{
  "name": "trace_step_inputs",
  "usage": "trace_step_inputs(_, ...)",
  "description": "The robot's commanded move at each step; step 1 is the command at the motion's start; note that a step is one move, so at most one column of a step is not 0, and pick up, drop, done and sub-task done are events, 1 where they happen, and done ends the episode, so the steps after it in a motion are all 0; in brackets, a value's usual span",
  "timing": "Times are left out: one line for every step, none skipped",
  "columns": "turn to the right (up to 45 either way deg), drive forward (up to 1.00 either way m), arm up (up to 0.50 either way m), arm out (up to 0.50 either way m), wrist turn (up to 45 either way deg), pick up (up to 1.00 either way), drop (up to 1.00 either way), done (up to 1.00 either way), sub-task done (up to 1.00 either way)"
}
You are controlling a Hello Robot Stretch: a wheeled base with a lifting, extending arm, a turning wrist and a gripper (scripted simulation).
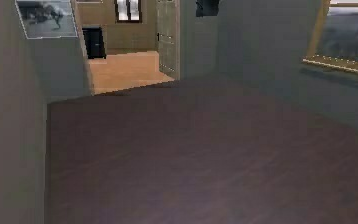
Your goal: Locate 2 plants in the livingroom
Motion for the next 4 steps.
trace_step_inputs(45.0,0.0,0.0,0.0,0.0,0.0,0.0,0.0,0.0)
trace_step_inputs(45.0,0.0,0.0,0.0,0.0,0.0,0.0,0.0,0.0)
trace_step_inputs(9.0,0.0,0.0,0.0,0.0,0.0,0.0,0.0,0.0)
trace_step_inputs(0.0,1.0,0.0,0.0,0.0,0.0,0.0,0.0,0.0)
